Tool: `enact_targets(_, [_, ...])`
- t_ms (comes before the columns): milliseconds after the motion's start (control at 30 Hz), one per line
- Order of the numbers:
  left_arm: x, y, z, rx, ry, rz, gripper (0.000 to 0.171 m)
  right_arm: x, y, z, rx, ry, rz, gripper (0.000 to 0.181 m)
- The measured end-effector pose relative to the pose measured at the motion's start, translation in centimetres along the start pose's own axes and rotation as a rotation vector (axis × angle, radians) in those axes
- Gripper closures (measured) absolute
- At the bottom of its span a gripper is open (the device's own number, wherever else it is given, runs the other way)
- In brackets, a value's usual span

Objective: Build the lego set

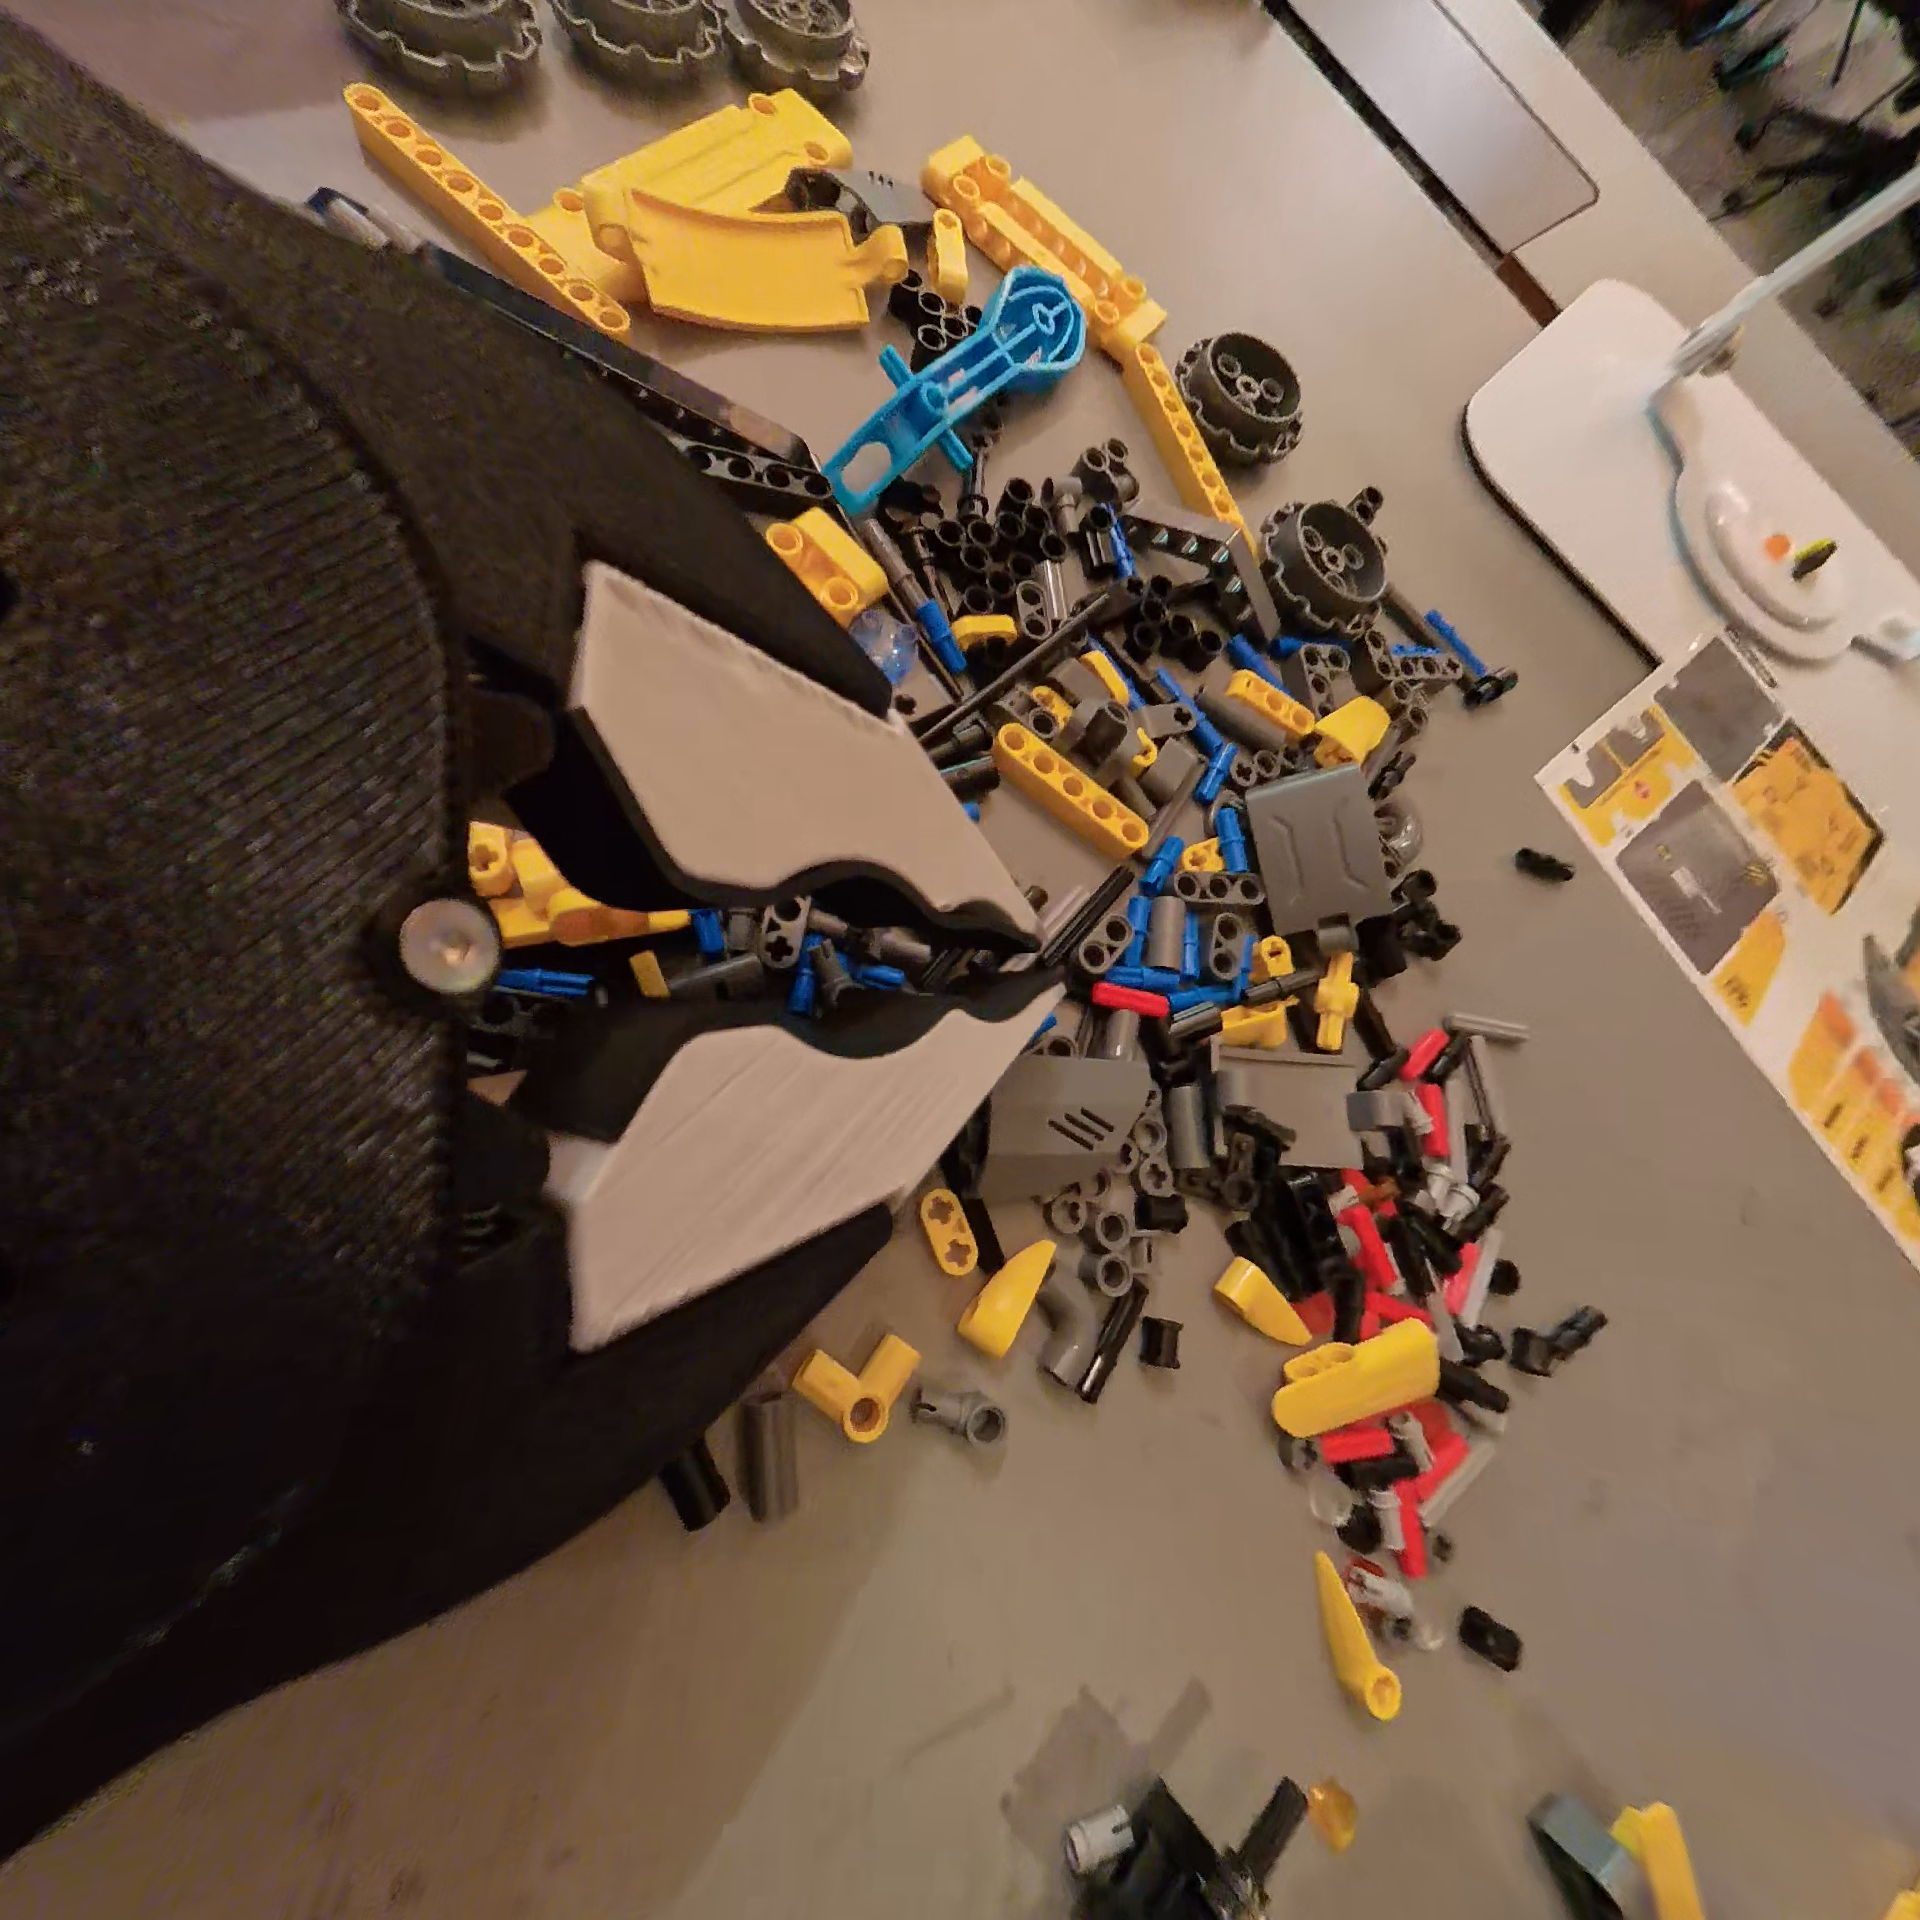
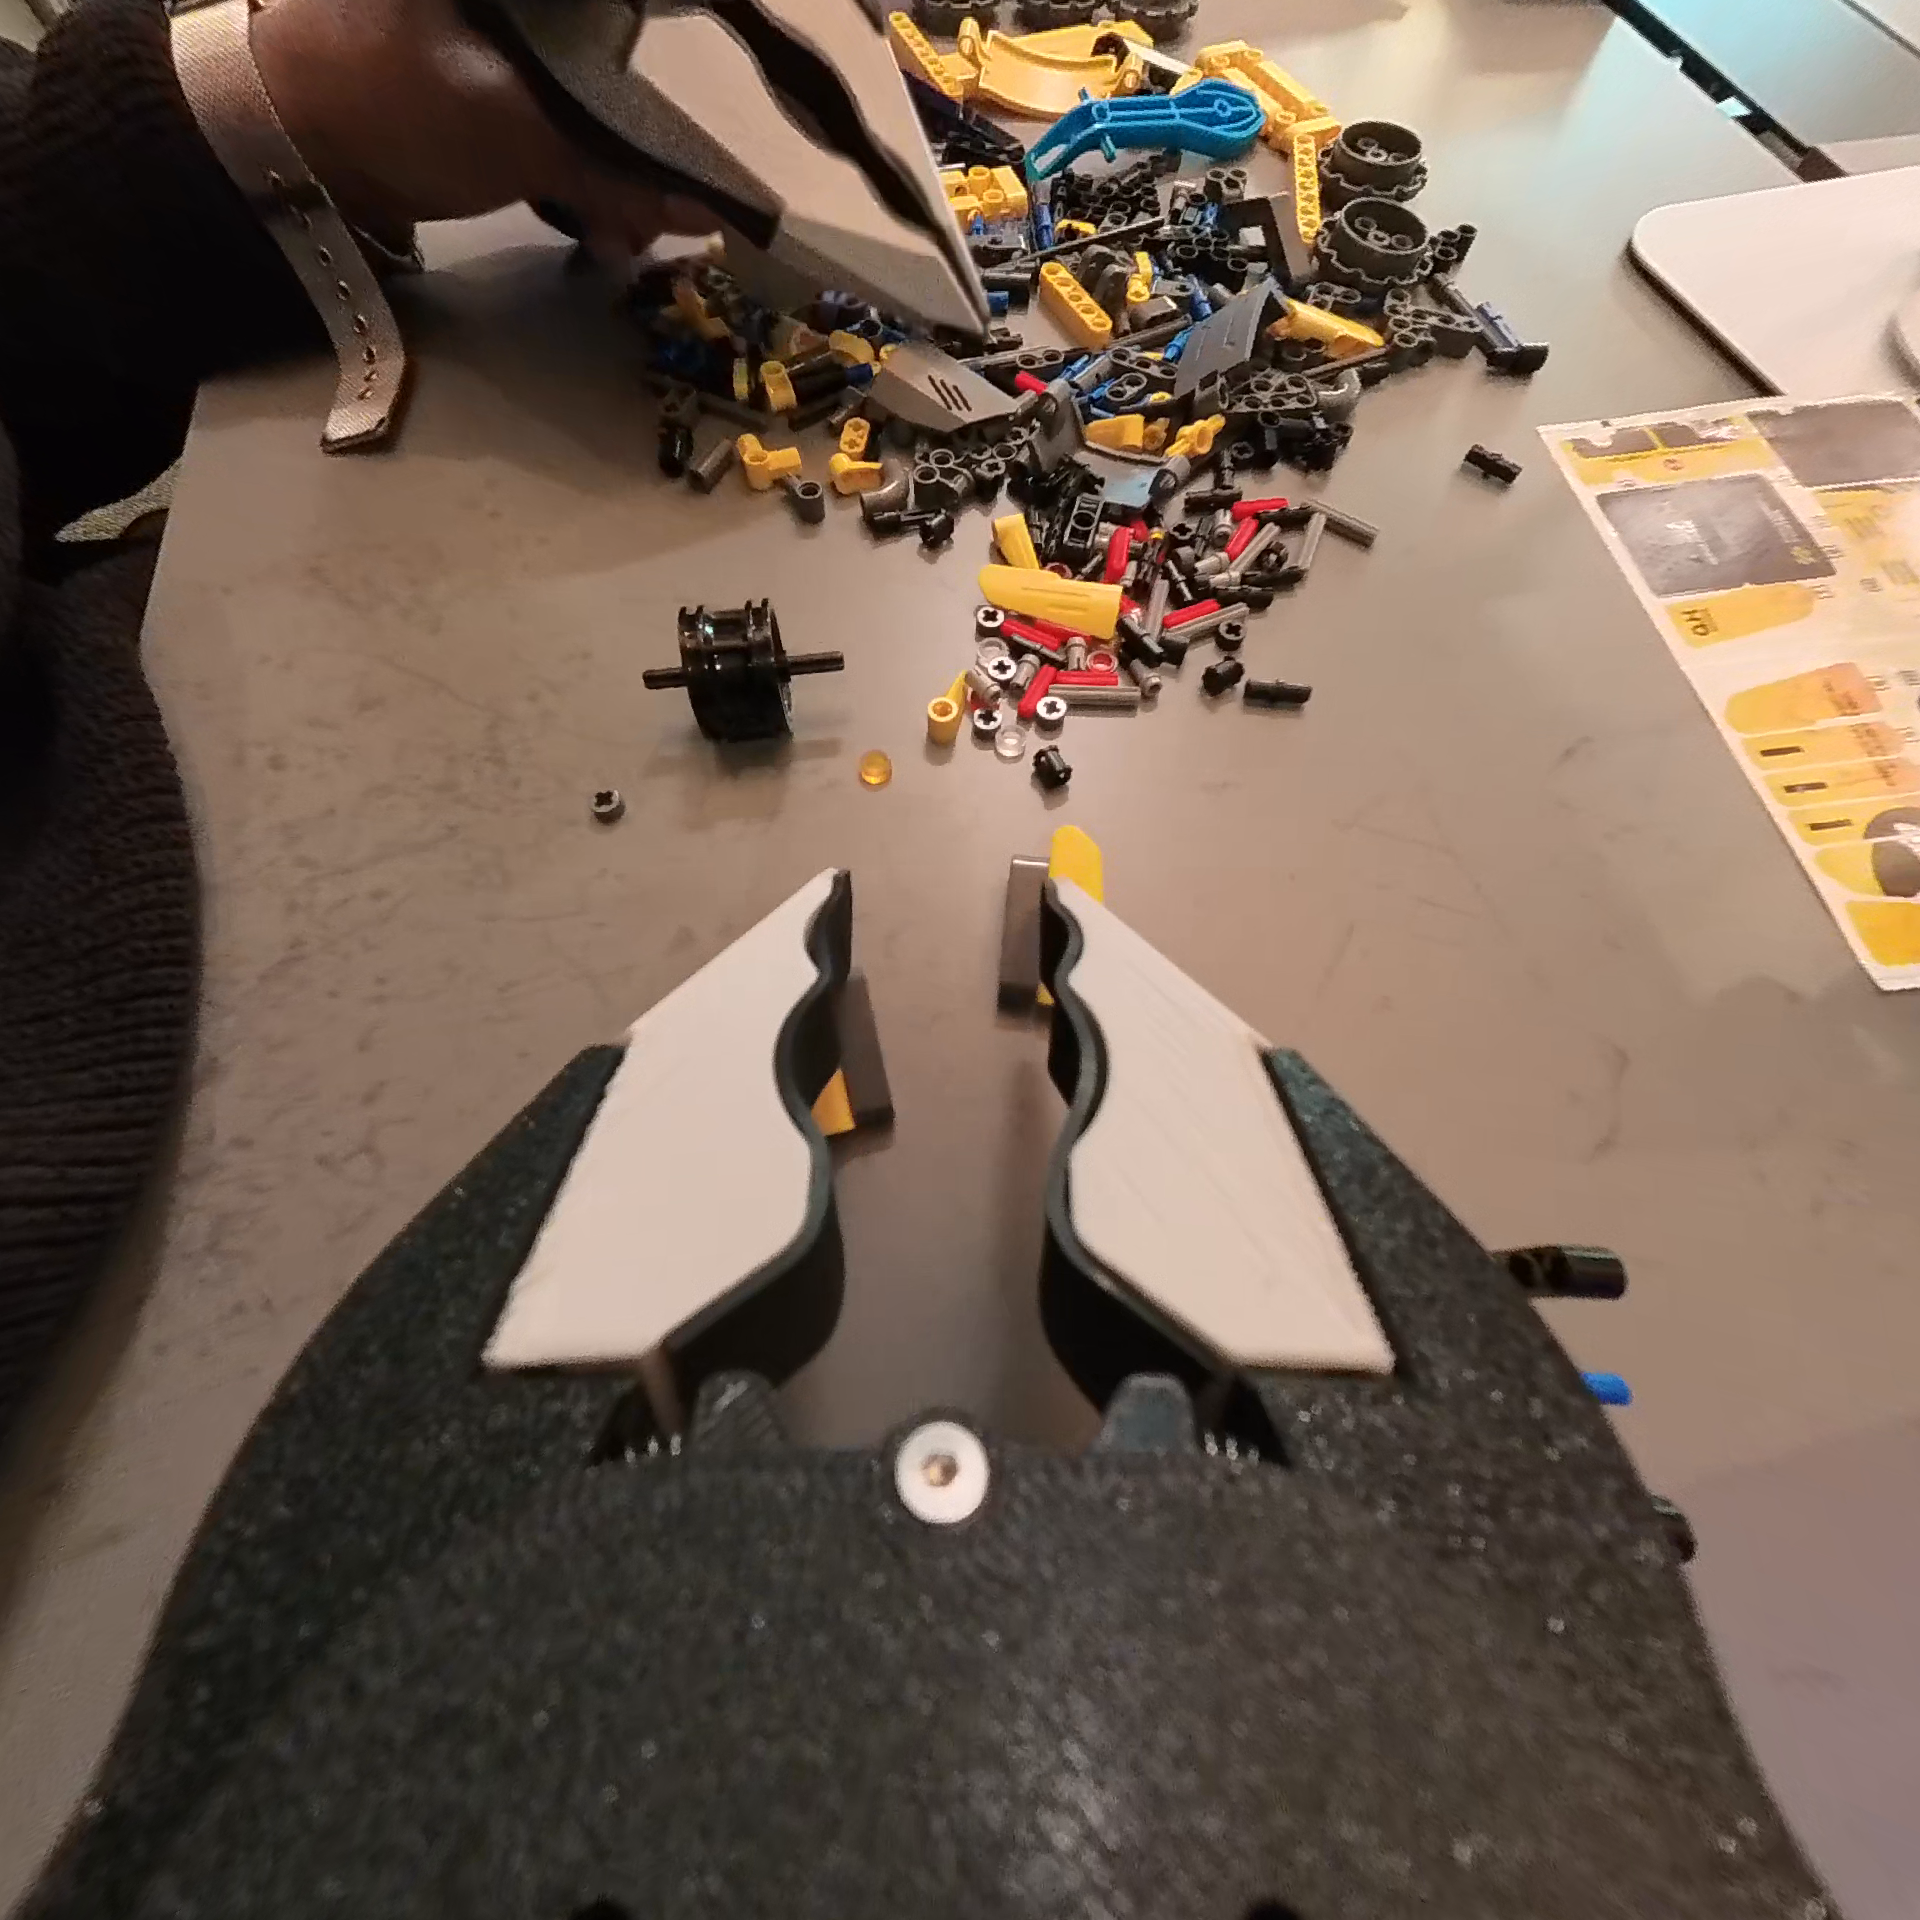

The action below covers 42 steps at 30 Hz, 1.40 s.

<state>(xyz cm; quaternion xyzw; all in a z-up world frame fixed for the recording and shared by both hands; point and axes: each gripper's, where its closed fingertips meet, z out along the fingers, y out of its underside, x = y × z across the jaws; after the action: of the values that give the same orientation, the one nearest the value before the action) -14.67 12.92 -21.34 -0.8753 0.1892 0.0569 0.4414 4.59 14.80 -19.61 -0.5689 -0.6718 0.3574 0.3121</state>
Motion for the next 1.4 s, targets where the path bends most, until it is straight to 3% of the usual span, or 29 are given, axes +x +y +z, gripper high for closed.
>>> enact_targets(267, [0.5, -0.1, 0.0, 0.003, 0.043, 0.000, 0.157, -0.2, 0.0, 0.1, 0.001, -0.008, 0.005, 0.145])
enact_targets(400, [0.4, -0.2, -0.2, 0.009, 0.057, -0.043, 0.160, -0.1, 0.0, 0.1, -0.002, -0.006, 0.003, 0.145])
enact_targets(533, [-0.6, -1.3, -1.1, 0.095, 0.085, -0.206, 0.169, -0.2, 0.1, 0.2, -0.009, -0.003, -0.004, 0.145])
enact_targets(600, [0.0, -2.1, -1.4, 0.138, 0.193, -0.326, 0.168, -0.2, 0.1, 0.2, -0.011, -0.003, -0.004, 0.145])
enact_targets(667, [1.2, -1.9, -1.2, 0.095, 0.294, -0.397, 0.165, -0.1, 0.1, 0.2, -0.009, -0.004, 0.000, 0.145])
enact_targets(733, [1.5, -0.9, -0.6, 0.024, 0.277, -0.373, 0.167, -0.1, 0.0, 0.1, -0.005, -0.007, 0.006, 0.145])
enact_targets(1000, [1.1, 0.3, 0.1, -0.055, 0.204, -0.346, 0.171, 0.0, -0.1, 0.0, 0.005, -0.019, 0.028, 0.145])
enact_targets(1400, [1.8, 0.3, 0.2, -0.082, 0.203, -0.294, 0.164, 0.2, -0.1, 0.0, 0.006, -0.026, 0.047, 0.145])
